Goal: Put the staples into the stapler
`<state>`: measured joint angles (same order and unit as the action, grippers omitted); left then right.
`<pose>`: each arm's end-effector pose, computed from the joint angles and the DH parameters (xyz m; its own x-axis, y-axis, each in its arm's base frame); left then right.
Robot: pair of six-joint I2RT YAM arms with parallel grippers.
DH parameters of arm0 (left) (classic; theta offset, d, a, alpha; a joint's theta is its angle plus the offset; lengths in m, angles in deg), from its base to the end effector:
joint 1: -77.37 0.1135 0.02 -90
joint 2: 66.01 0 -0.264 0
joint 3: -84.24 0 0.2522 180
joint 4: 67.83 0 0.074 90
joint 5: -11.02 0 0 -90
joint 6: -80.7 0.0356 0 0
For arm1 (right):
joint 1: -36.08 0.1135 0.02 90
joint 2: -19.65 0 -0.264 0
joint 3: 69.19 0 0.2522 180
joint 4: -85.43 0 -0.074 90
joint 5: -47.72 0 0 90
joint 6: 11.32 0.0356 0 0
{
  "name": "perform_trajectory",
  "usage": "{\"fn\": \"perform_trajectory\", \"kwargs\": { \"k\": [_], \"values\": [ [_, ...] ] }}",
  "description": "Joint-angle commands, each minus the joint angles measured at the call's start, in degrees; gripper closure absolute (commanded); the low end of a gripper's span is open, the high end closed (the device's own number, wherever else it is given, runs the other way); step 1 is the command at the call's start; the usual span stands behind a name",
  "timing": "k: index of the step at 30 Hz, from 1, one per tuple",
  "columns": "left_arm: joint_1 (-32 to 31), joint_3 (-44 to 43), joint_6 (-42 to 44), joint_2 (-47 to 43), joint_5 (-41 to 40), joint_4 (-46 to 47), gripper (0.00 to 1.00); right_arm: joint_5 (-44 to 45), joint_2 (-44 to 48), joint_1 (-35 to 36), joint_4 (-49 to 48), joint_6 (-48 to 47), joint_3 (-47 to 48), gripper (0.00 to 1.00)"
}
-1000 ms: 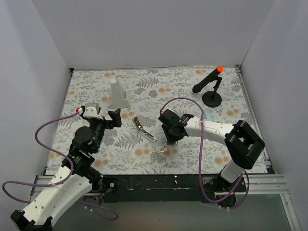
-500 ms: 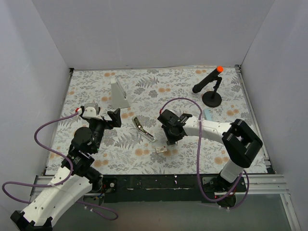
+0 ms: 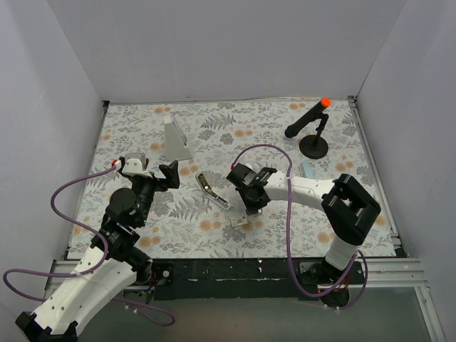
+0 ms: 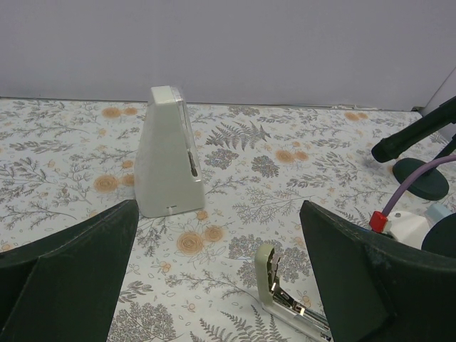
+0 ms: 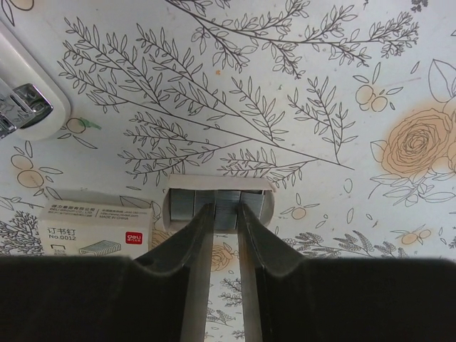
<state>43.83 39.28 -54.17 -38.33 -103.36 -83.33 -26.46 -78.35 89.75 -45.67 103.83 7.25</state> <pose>0.1193 -0.0615 0.3144 -0.0941 -0.7086 -0.6993 0.1312 0.6875 -0.7142 0.2018 0.2581 0.1802 -0.8118 -0.4138 -0.4119 -0.4154 0.9051 -0.0904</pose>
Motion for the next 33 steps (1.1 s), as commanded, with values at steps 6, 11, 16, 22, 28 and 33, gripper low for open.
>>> {"fn": "perform_trajectory", "kwargs": {
  "k": [6,11,16,22,28,33],
  "values": [
    [0.32,0.70,-0.05,0.00,0.65,-0.46,0.02,6.07,-2.20,2.75,4.41,0.78,4.65,0.72],
    [0.32,0.62,-0.05,-0.17,0.65,-0.55,0.02,4.14,-2.46,3.11,3.01,1.22,4.12,0.69],
    [0.23,0.70,-0.14,-0.17,0.74,-0.63,0.02,6.42,-2.55,3.11,3.80,2.10,3.68,0.64],
    [0.32,0.70,-0.14,-0.17,0.83,-0.55,0.02,7.74,-1.67,3.11,4.41,2.36,3.68,0.62],
    [0.32,0.70,-0.05,0.00,0.91,-0.72,0.02,7.39,-2.02,3.28,3.89,2.10,3.33,0.62],
    [0.32,0.79,-0.05,0.09,1.09,-0.64,0.02,5.28,-2.55,3.28,2.40,2.01,2.45,0.66]
  ]
}}
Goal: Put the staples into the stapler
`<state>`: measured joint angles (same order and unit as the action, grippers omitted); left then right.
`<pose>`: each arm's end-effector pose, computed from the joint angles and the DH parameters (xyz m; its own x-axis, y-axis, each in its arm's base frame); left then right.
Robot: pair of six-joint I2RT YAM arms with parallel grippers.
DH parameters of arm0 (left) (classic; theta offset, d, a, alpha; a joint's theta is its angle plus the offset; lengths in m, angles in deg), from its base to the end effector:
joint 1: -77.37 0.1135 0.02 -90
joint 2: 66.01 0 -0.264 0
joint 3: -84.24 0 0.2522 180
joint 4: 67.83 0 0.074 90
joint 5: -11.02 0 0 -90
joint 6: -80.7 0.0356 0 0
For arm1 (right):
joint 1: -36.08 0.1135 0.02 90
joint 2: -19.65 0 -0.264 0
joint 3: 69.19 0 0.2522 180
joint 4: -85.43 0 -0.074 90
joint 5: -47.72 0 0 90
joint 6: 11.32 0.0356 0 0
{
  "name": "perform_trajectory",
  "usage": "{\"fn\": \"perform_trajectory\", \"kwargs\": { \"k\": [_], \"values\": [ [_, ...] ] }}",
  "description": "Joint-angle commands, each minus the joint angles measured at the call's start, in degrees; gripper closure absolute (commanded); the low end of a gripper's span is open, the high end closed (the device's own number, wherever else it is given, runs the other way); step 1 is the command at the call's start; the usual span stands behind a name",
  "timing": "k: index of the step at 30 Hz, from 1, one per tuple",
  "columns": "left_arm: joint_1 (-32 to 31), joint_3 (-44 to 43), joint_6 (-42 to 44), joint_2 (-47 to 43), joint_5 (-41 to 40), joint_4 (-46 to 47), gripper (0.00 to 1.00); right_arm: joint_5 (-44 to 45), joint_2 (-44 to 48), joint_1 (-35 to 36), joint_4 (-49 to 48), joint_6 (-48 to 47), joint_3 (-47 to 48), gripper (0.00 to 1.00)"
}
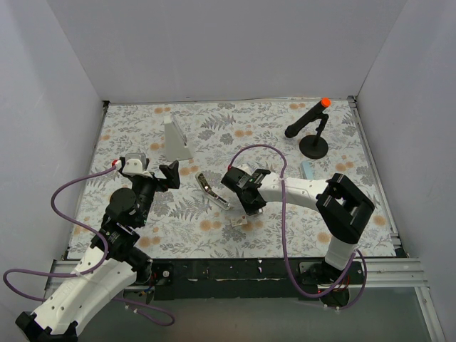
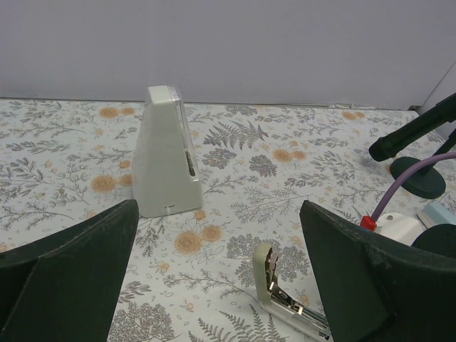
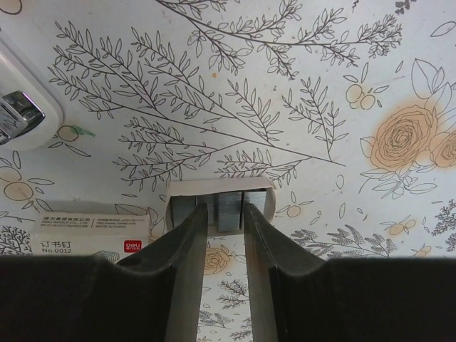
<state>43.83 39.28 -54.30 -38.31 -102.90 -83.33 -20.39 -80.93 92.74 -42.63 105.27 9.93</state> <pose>0.1193 -0.0618 0.3143 -0.1002 -0.7091 -0.6980 0.1364 0.6851 -0.7156 0.1945 0.2715 0.1782 -0.7918 -0.4478 -0.4154 -0.4051 0.8940 -0.1916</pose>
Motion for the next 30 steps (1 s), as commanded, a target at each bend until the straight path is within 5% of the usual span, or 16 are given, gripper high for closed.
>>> {"fn": "perform_trajectory", "kwargs": {
  "k": [1,18,30],
  "values": [
    [0.23,0.79,0.08,0.16,0.63,-0.81,0.02,-1.06,-0.06,0.29,-0.82,0.48,-0.41,0.67],
    [0.32,0.79,0.08,0.16,1.07,-0.81,0.02,-2.12,-0.41,0.38,-1.61,0.22,-1.12,0.70],
    [0.32,0.70,0.08,0.16,1.25,-0.72,0.02,-0.18,1.87,0.29,-0.21,0.57,-0.59,0.89]
  ]
}}
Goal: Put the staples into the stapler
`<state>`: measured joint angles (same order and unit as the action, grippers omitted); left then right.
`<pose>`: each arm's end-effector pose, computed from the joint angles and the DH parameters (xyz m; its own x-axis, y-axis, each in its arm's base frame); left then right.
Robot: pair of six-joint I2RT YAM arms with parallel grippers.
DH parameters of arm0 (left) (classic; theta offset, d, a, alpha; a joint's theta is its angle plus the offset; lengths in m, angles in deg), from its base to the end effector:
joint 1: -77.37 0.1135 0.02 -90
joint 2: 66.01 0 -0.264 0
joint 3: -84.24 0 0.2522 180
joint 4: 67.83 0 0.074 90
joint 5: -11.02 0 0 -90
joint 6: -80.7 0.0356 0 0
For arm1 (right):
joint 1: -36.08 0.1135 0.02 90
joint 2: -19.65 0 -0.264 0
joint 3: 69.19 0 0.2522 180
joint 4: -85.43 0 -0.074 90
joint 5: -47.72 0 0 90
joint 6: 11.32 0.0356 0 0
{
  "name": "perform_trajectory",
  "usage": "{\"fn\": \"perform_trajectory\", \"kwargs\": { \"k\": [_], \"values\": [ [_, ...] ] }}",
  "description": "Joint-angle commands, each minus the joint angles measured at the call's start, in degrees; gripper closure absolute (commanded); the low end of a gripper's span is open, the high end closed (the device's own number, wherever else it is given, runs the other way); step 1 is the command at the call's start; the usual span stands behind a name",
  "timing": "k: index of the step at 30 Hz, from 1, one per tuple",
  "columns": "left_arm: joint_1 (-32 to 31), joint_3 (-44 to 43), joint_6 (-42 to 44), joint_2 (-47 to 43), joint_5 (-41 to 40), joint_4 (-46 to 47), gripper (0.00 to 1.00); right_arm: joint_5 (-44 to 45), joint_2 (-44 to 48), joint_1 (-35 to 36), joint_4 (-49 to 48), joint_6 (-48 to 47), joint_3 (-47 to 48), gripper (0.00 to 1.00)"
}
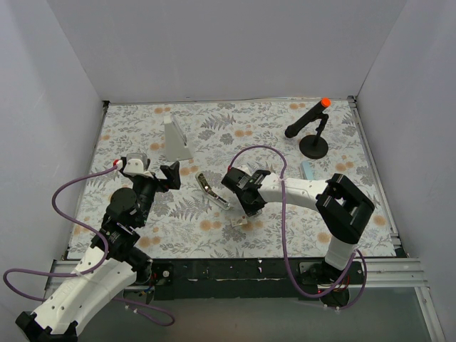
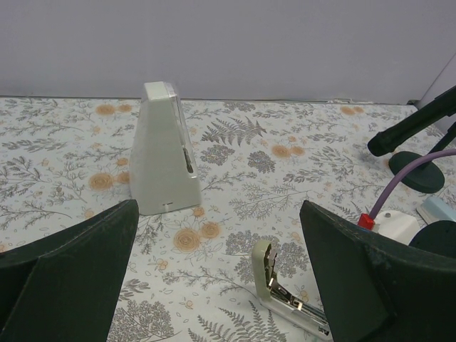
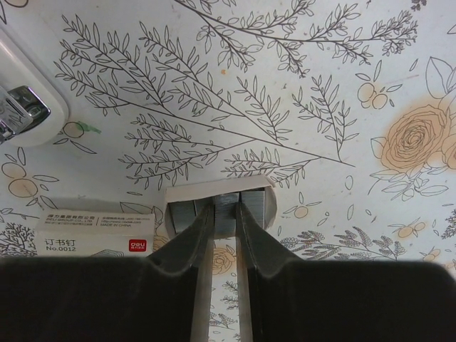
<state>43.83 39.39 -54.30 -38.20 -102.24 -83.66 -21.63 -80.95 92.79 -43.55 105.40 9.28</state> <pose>0.1197 -0.0625 0.3128 -0.1138 -0.7040 -0.7011 0.1387 0.6875 -0.7128 0.1934 0.2717 0.1753 -0.7957 -0.4452 -0.4107 -0.4124 0.8948 -0.1711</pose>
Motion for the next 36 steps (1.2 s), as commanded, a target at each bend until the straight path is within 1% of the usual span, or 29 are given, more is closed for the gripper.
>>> {"fn": "perform_trajectory", "kwargs": {
  "k": [1,13,16,20,21,23,24,28,31,36],
  "values": [
    [0.32,0.59,-0.01,0.14,0.59,-0.40,0.02,1.07,2.16,0.33,0.71,0.44,0.15,0.89],
    [0.23,0.68,0.17,0.58,0.59,-0.40,0.02,3.18,7.69,0.33,0.54,-1.14,-0.02,0.90],
    [0.32,0.68,0.34,0.66,0.59,-0.40,0.02,2.65,9.10,0.33,-1.92,-2.98,-0.28,0.90],
    [0.32,0.59,0.34,0.49,0.24,-0.48,0.02,2.47,11.20,0.77,-7.18,-8.25,-0.72,0.90],
    [0.32,0.68,0.34,0.49,0.24,-0.48,0.02,2.21,11.56,0.86,-10.76,-11.05,-1.16,0.90],
    [0.32,0.77,0.43,0.23,-0.11,-0.31,0.02,1.42,12.26,1.21,-14.47,-13.79,-2.30,0.90],
    [0.32,0.77,0.43,0.31,-0.03,-0.31,0.02,0.20,12.35,1.30,-18.23,-16.58,-2.83,0.90],
    [0.32,0.77,0.43,0.57,-0.11,-0.39,0.02,-3.23,11.92,1.83,-26.52,-21.95,-4.06,0.90],
    [0.32,0.77,0.61,0.66,-0.55,-0.40,0.02,-6.40,10.78,2.09,-31.08,-24.86,-4.59,0.90],
    [0.32,0.95,0.70,0.84,-0.64,-0.13,0.02,-9.83,8.75,2.18,-36.54,-26.55,-5.99,0.90]
  ]
}}
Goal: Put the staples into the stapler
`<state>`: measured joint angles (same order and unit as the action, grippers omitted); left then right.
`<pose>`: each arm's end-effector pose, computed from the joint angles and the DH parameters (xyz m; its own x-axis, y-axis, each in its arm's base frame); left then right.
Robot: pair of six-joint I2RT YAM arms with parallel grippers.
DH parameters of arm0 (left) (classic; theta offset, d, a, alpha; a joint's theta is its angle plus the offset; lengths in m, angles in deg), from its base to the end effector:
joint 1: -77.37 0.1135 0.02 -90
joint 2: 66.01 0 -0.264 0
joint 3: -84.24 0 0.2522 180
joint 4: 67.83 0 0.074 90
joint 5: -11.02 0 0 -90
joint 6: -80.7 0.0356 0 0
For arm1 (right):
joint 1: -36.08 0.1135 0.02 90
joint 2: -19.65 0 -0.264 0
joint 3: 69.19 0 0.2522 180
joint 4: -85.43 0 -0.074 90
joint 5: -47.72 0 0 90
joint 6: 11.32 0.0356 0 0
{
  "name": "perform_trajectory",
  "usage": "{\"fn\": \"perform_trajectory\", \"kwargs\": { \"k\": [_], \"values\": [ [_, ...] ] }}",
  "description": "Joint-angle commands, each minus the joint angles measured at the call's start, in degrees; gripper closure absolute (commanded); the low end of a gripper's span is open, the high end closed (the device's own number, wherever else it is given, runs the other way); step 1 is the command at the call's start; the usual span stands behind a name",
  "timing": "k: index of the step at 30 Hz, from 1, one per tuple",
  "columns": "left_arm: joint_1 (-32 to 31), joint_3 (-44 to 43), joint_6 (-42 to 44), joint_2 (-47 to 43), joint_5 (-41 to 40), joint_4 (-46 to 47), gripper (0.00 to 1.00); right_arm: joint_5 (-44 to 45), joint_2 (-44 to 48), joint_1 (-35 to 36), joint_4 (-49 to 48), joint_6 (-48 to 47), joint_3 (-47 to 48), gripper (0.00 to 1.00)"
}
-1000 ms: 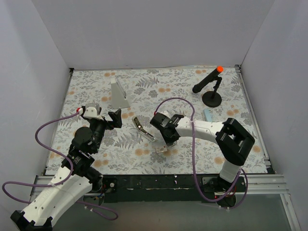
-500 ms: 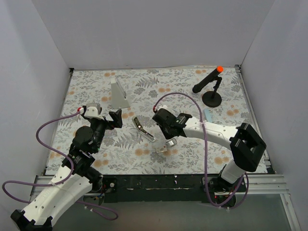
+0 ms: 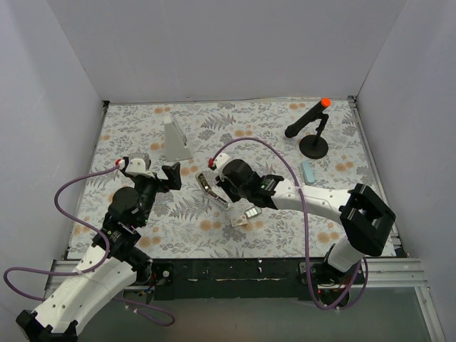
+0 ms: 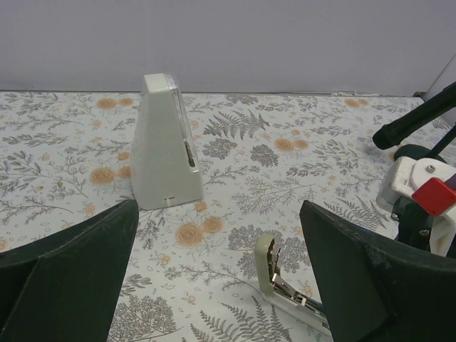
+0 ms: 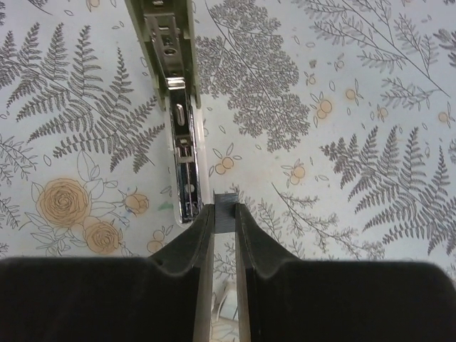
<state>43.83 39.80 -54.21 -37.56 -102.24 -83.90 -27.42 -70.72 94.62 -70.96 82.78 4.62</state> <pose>0.1220 -0.0640 0.3086 -0.1268 -0.6941 -0.7086 0.1256 0.6974 -0.7056 0.1885 0.2906 0.2357 -0.3874 -0.5008 -0.7740 -0.6963 0.7092 -0.1104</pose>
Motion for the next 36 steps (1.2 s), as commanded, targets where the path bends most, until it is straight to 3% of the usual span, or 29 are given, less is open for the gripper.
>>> {"fn": "perform_trajectory", "kwargs": {
  "k": [1,17,36],
  "values": [
    [0.32,0.53,0.61,0.38,-0.64,0.11,0.02,-4.48,-1.83,0.34,-9.32,-4.01,-1.60,0.90],
    [0.32,0.62,0.61,0.91,-0.29,0.28,0.02,-10.19,-6.48,0.61,-13.19,-3.92,-1.25,0.90],
    [0.32,0.62,0.52,1.26,-0.11,0.28,0.02,-7.03,-8.60,0.61,-11.34,-3.92,-1.34,0.90]
  ]
}}
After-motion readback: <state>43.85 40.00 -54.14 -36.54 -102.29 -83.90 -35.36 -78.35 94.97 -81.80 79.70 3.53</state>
